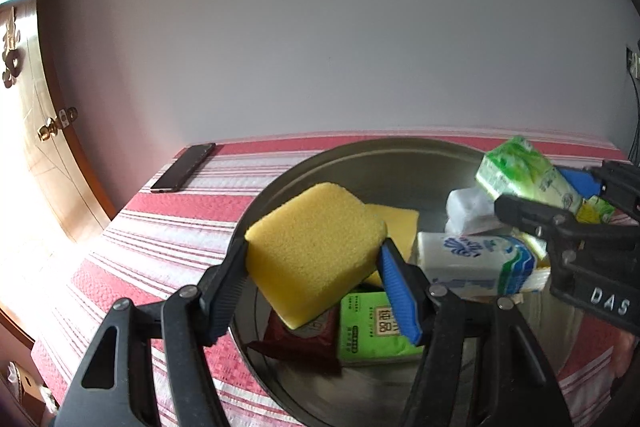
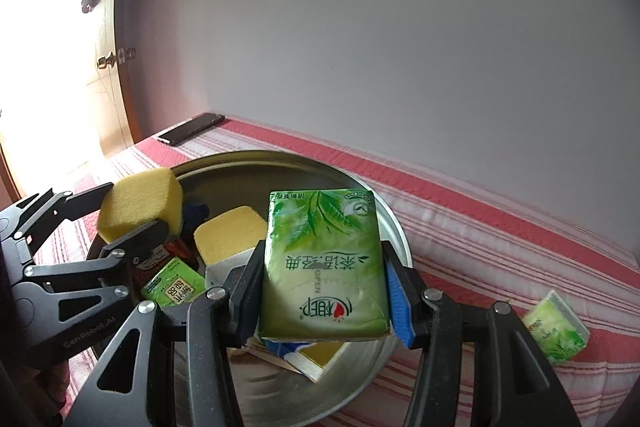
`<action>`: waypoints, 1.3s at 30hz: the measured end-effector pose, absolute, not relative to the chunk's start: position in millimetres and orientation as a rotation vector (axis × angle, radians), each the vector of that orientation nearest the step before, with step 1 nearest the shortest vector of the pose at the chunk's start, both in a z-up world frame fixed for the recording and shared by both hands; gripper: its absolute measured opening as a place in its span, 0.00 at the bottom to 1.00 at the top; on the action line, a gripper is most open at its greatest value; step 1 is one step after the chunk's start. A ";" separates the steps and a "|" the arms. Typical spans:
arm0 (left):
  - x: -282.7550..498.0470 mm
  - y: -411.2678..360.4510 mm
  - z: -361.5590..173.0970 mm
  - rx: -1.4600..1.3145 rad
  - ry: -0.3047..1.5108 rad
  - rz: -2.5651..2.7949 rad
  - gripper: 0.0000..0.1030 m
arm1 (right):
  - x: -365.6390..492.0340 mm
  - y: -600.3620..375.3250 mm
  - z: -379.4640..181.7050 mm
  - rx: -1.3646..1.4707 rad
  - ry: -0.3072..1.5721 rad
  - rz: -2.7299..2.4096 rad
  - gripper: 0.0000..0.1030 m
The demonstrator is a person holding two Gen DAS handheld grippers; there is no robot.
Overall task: Organize objects
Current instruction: 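Open both grippers to drop the sponge and tissue pack into the tin, then move the left gripper to the yellow packet while the right approaches the green-and-white box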
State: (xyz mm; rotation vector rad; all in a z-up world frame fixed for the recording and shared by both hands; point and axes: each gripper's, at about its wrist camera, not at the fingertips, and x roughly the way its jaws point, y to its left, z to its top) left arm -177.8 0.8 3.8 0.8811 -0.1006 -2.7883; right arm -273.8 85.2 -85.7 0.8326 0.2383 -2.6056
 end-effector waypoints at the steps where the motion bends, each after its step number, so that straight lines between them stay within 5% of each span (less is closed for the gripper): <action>1: -178.9 0.2 3.2 0.886 -0.103 -2.786 0.63 | -275.9 81.9 -88.1 0.849 0.238 -2.590 0.53; 15: -193.6 -8.0 3.3 0.894 -0.137 -2.739 0.68 | -297.8 65.7 -96.5 0.933 0.290 -2.575 0.54; 20: -184.2 -4.6 6.1 0.835 -0.143 -2.689 1.00 | -292.3 70.3 -90.7 0.872 0.326 -2.643 0.68; 39: -180.2 27.0 18.8 0.833 -0.160 -2.748 1.00 | -267.8 173.5 -69.1 0.710 0.055 -2.833 0.72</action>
